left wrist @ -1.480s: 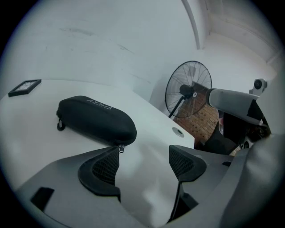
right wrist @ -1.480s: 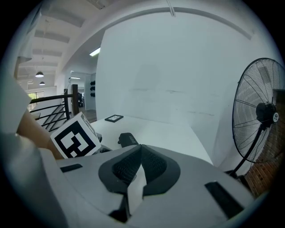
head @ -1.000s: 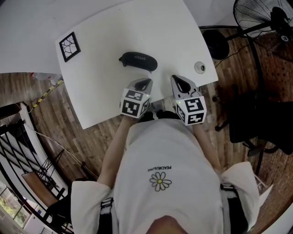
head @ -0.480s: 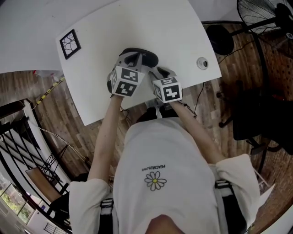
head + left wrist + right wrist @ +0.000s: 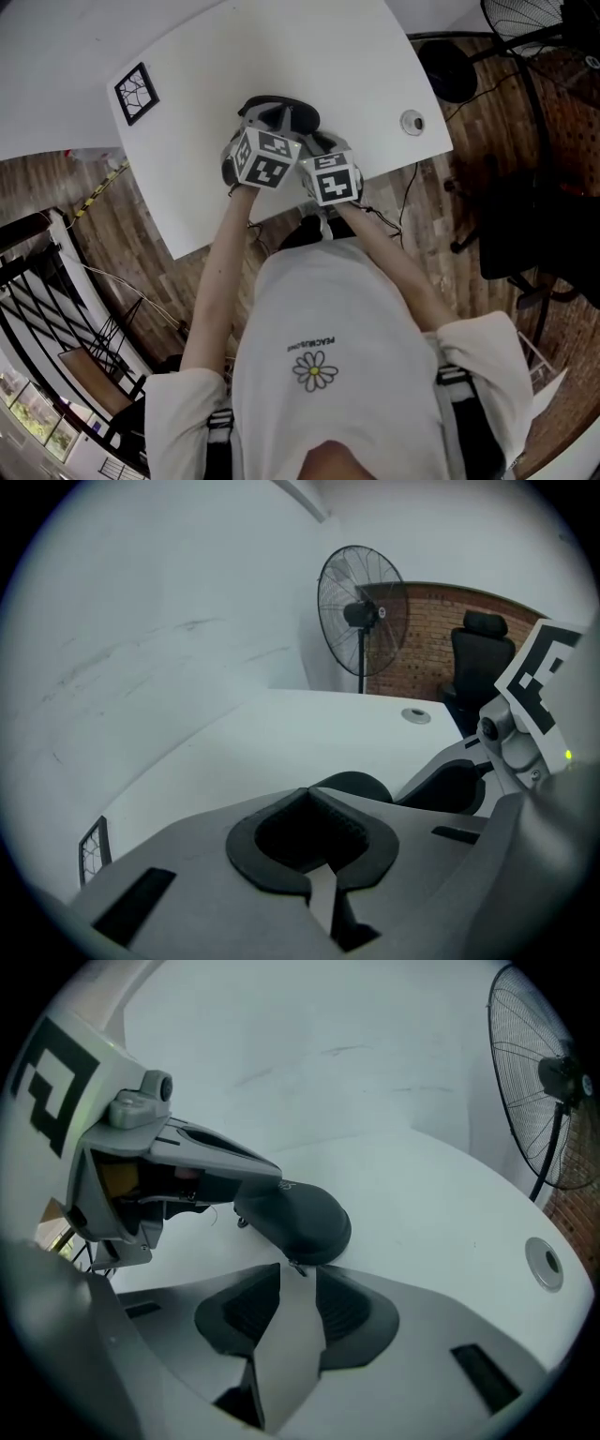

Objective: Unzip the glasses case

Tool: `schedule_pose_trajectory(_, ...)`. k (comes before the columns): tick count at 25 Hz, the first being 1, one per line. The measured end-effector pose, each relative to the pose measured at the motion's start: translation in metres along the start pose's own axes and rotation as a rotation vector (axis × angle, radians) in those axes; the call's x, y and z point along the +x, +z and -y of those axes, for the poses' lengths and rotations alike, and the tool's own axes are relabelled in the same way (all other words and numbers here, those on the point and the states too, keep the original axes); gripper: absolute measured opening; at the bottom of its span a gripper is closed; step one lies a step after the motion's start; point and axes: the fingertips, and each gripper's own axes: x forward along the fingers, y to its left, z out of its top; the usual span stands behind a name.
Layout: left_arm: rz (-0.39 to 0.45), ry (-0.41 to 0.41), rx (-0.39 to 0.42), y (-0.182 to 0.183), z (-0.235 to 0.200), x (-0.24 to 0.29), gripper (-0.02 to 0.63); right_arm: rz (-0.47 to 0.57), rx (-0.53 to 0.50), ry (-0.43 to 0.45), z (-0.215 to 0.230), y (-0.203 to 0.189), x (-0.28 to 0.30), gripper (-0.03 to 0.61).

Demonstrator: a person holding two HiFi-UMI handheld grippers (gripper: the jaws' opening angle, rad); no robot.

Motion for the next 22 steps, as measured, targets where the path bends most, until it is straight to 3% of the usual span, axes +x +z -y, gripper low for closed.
schedule_pose_trajectory(8, 0.003, 0.003, -0.068, -0.002, -0.002, -0.0011, 0.014, -0.001, -0.022, -0.027, 0.0014, -0.0002, 0.0006, 0.067)
schedule_pose_trajectory(13, 0.003, 0.013, -0.068, -0.0007, -0.0013, -0.0009, 0.014, -0.017, -0.072, -0.02, -0.0033, -0.0017, -0.001, 0.011)
schedule_pose_trajectory(17, 0.01, 0.008, -0.093, -0.0025, -0.0016, -0.0009, 0.014, -0.022, -0.112, -0.039, -0.0034, -0.0031, -0.0018, 0.008)
schedule_pose_trajectory(22, 0.007, 0.03, -0.063, -0.0026, -0.0002, -0.0008, 0.014, -0.032, -0.158, -0.059, -0.0002, -0.0049, -0.0064, 0.008)
